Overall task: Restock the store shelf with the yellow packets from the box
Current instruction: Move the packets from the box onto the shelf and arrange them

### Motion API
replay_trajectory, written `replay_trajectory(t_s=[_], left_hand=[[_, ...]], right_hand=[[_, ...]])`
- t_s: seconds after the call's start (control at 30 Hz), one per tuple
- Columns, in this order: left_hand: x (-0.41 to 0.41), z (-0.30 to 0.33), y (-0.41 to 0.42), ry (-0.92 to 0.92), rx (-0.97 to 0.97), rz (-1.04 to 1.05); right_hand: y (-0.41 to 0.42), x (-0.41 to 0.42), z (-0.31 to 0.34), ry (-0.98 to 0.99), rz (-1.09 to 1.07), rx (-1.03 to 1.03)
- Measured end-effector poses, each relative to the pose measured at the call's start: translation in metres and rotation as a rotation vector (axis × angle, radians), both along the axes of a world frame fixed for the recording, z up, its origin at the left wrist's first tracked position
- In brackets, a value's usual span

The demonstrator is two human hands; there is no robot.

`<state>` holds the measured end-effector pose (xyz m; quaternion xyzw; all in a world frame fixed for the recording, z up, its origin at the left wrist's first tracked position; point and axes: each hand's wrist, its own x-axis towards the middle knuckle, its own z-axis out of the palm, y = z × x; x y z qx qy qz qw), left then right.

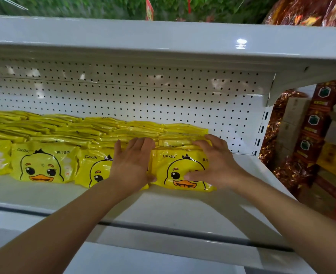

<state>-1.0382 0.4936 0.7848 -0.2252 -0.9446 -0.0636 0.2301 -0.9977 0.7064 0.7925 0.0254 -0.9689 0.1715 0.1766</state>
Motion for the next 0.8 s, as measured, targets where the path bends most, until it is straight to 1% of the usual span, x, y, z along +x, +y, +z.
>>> replay_trajectory(t_s=[0.07,0.17,0.3,0.47,0.6,0.7,0.8], left_hand=[[-0.002,-0.003,-0.002,0.04,0.011,0.001],[-0.005,-0.007,0.002,0.059,-0.043,0.031],[-0.008,-0.007,0.006,0.087,-0.089,0.052],[-0.011,-0.005,0.004,0.079,-0.12,0.067],[-0.011,-0.002,-0.001,0.036,-0.144,0.035],[-0.011,-0.003,-0.003,0.044,-0.16,0.03],[-0.009,-0.001,-0.001,0.014,-0.137,0.026]], right_hand=[[-0.008,-0.001,-0.005,-0.027,-0.066,0.062],[-0.01,-0.002,-0.01,-0.022,-0.099,0.118],[-0.01,-0.002,-0.011,0.021,-0.117,0.124],[-0.009,-0.002,-0.015,0.065,-0.158,0.12],[-0.011,-0.002,-0.014,0.062,-0.178,0.102],[-0.012,-0.001,-0.013,0.055,-0.177,0.106],[-0.011,0.002,-0.014,0.045,-0.153,0.078]])
